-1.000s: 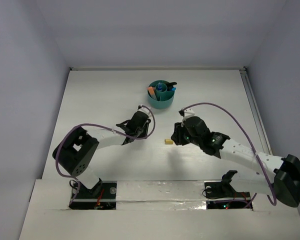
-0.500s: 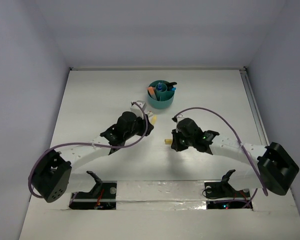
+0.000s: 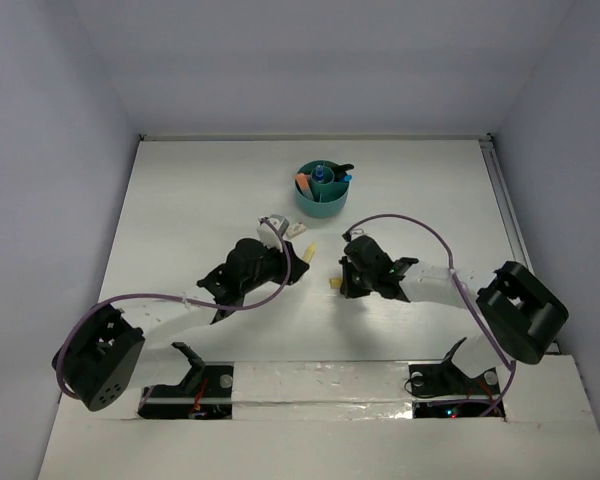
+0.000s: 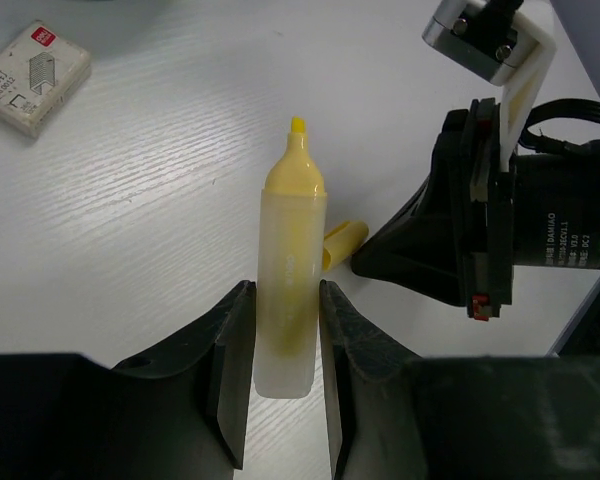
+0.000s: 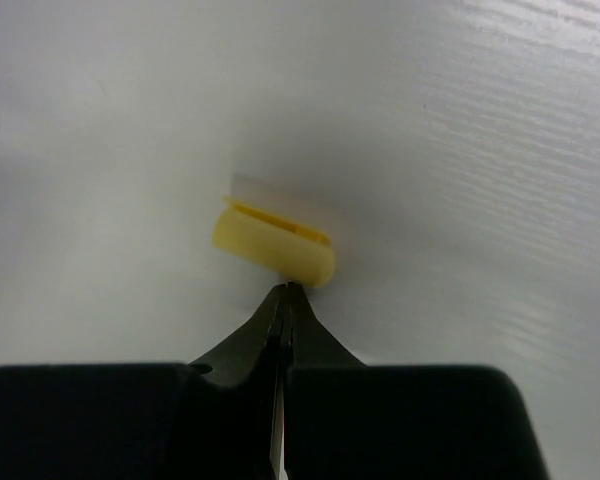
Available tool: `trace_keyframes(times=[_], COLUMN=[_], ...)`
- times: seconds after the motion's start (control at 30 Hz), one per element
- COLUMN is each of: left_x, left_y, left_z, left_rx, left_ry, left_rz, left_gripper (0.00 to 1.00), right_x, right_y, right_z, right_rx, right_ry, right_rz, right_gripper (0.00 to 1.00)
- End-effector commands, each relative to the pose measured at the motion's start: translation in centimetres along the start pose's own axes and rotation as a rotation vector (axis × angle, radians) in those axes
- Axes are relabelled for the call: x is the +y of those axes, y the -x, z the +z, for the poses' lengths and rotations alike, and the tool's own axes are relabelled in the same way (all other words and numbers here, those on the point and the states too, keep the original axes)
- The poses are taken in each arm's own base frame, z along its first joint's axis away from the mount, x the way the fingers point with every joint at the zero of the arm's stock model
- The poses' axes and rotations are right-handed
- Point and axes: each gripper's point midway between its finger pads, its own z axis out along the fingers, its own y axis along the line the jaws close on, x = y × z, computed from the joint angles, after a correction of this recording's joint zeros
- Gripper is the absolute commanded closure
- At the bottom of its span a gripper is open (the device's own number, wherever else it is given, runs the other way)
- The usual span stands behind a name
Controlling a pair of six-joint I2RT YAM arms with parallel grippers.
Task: Sort the stationery into containers
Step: Pick up the pen from the center of the board, then pick up the pen cap from the center of the board.
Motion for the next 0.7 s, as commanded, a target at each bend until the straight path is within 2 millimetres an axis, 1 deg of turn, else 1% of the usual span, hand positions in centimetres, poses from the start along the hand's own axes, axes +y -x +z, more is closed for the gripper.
trace_keyframes(times=[0.0, 0.03, 0.1, 0.13, 0.17, 0.2, 0.23, 0.27, 0.3, 0.33, 0.37, 0.4, 0.43, 0.47, 0.5, 0.53, 0.57, 0.6, 0.63, 0.67], left_x=[-1.7, -1.8, -1.8, -1.9, -1.9, -1.8, -1.9, -2.0, -2.0, -1.9, -1.7, -1.5, -1.6, -1.6, -1.4, -1.3, -0.9, -0.6, -0.4, -0.2], left_y=[1.8, 1.6, 1.5, 1.5, 1.5, 1.4, 1.7, 1.8, 2.2, 2.2, 2.2, 2.4, 2.9, 3.1, 3.5, 3.5, 3.9, 3.7, 4.2, 4.2], left_z=[-0.4, -0.4, -0.5, -0.5, -0.6, -0.7, -1.0, -1.2, -1.6, -1.8, -2.0, -2.2, -2.6, -2.9, -3.3, -3.4, -3.6, -3.8, -4.1, -4.2], left_rx=[-0.087, -0.086, -0.086, -0.088, -0.088, -0.09, -0.103, -0.112, -0.135, -0.144, -0.155, -0.171, -0.197, -0.209, -0.232, -0.238, -0.253, -0.254, -0.275, -0.277], left_ry=[-0.083, -0.091, -0.101, -0.103, -0.103, -0.102, -0.107, -0.11, -0.109, -0.104, -0.098, -0.086, -0.086, -0.083, -0.073, -0.065, -0.047, -0.036, -0.022, -0.011], left_rz=[0.014, 0.018, 0.026, 0.028, 0.031, 0.035, 0.038, 0.039, 0.04, 0.039, 0.034, 0.025, 0.023, 0.018, 0.014, 0.009, 0.002, -0.001, -0.006, -0.011], left_gripper=[1.0, 1.0, 1.0, 1.0, 1.0, 1.0, 1.0, 1.0, 1.0, 1.0, 1.0, 1.0, 1.0, 1.0, 1.0, 1.0, 1.0, 1.0, 1.0, 1.0], right_x=[-0.4, -0.3, -0.5, -0.1, -0.2, -0.9, -1.3, -0.9, -1.3, -1.2, -0.9, -1.0, -0.9, -0.7, -0.7, -0.4, 0.0, 0.2, 0.6, 1.1], right_y=[2.1, 3.2, 4.3, 5.5, 6.0, 5.9, 6.5, 7.5, 7.7, 7.9, 8.6, 8.6, 8.9, 9.0, 8.9, 8.8, 8.9, 8.8, 8.4, 8.6], right_z=[1.0, 1.1, 1.6, 1.8, 2.0, 2.6, 2.8, 2.7, 2.9, 2.9, 2.8, 2.6, 2.3, 2.0, 1.6, 1.4, 0.8, 0.6, 0.4, 0.0], right_rx=[-0.07, -0.105, -0.142, -0.163, -0.169, -0.154, -0.161, -0.175, -0.173, -0.174, -0.184, -0.18, -0.186, -0.187, -0.176, -0.167, -0.17, -0.166, -0.15, -0.155], right_ry=[-0.047, -0.057, -0.082, -0.089, -0.107, -0.154, -0.174, -0.173, -0.185, -0.185, -0.181, -0.188, -0.187, -0.185, -0.185, -0.164, -0.146, -0.133, -0.112, -0.087], right_rz=[0.03, 0.03, 0.016, 0.011, 0.003, -0.02, -0.023, -0.038, -0.037, -0.041, -0.046, -0.047, -0.048, -0.045, -0.042, -0.04, -0.023, -0.013, -0.004, 0.016], right_gripper=[1.0, 1.0, 1.0, 1.0, 1.0, 1.0, 1.0, 1.0, 1.0, 1.0, 1.0, 0.98, 0.95, 0.87, 0.83, 0.78, 0.7, 0.66, 0.61, 0.54])
